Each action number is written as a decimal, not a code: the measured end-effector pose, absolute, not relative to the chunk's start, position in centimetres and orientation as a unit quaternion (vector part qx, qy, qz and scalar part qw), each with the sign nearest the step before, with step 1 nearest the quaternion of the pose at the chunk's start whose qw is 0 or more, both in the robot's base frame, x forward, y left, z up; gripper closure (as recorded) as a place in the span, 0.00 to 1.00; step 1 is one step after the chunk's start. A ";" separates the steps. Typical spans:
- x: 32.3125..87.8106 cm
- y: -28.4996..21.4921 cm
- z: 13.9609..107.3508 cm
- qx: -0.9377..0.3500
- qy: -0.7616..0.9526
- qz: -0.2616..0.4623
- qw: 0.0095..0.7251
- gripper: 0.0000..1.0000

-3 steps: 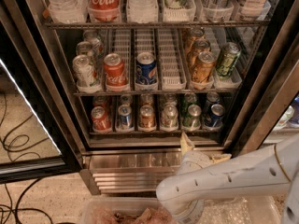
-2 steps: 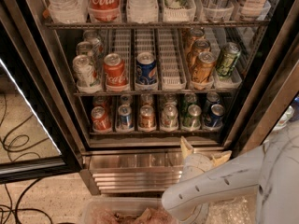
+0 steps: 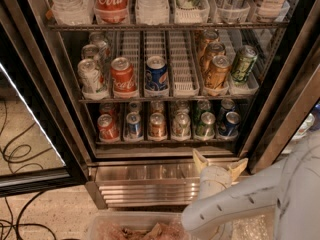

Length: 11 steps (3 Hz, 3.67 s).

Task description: Pick green can from bottom shelf of fridge

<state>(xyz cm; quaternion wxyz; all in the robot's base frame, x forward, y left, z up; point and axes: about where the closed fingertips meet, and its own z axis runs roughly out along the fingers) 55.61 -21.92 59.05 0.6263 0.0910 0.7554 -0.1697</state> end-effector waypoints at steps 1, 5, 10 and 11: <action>56.2 -21.1 59.6 0.070 0.750 -0.152 0.640 0.00; 57.3 -21.2 59.8 0.037 0.753 -0.183 0.631 0.00; 61.7 -19.0 61.2 -0.028 0.739 -0.149 0.656 0.00; 61.7 -19.0 61.2 -0.028 0.739 -0.149 0.656 0.00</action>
Offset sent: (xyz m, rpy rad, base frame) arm 0.0059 0.0070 0.0047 -0.0064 -0.0219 0.0561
